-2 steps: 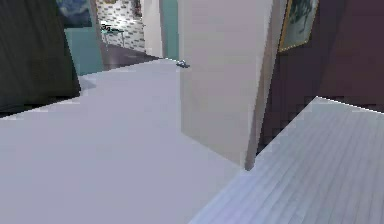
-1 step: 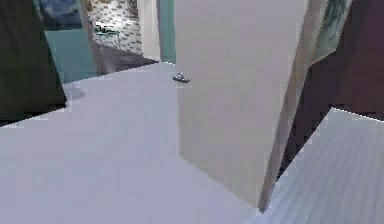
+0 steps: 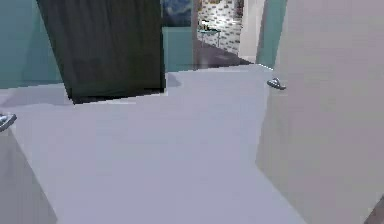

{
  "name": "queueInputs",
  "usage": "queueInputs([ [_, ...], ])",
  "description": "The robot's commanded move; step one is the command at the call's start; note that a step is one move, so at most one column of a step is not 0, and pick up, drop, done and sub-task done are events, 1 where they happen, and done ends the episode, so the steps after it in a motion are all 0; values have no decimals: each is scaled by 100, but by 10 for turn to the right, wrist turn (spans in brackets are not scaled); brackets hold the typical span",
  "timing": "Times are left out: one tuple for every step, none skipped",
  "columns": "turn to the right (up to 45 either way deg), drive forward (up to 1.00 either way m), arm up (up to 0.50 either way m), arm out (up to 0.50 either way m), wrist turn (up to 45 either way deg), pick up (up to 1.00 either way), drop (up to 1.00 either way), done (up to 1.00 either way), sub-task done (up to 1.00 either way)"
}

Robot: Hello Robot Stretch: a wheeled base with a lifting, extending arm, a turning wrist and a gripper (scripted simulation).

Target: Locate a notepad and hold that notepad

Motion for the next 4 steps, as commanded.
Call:
queueInputs([
  [0,100,0,0,0,0,0,0,0],
  [-60,0,0,0,0,0,0,0,0],
  [0,70,0,0,0,0,0,0,0],
  [240,0,0,0,0,0,0,0,0],
])
